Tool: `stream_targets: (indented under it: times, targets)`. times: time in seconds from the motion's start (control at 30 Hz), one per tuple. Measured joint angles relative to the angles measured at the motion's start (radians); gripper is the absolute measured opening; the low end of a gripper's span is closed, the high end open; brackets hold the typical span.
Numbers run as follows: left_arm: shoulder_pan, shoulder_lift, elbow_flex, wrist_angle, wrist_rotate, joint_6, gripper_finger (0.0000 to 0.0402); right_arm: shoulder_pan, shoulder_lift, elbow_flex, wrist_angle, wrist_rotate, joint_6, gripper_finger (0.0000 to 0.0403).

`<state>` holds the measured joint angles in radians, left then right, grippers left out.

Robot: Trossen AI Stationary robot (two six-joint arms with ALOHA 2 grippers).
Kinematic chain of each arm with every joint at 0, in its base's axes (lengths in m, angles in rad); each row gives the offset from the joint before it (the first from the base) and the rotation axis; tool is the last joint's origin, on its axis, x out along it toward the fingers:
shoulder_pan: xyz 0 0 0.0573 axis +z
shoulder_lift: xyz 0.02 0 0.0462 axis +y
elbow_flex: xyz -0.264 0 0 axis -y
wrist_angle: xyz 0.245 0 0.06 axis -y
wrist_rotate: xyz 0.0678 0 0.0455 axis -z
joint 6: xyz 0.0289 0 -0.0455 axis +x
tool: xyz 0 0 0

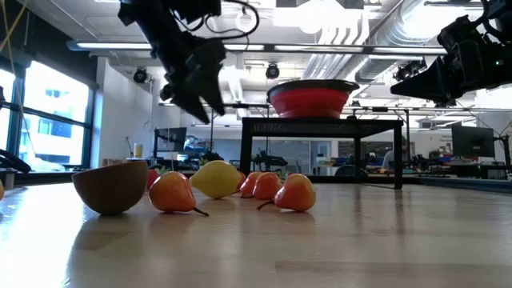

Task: Pick & Place Fruit
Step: Put the strawberry into the strainer on the shelf

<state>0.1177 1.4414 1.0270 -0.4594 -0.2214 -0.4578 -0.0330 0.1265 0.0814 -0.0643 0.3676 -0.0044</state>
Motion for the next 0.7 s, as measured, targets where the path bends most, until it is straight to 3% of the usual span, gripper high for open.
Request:
stream_targets:
  times: [0.17, 0.7]
  targets:
    - [0.0, 0.0, -0.021, -0.082, -0.004, 0.027, 0.0285, 0.0, 0.0, 0.0, 0.0, 0.0, 0.0, 0.0026]
    - [0.0, 0.001, -0.125, -0.121, -0.008, 0.057, 0.0285, 0.0, 0.0, 0.0, 0.0, 0.0, 0.0, 0.0026]
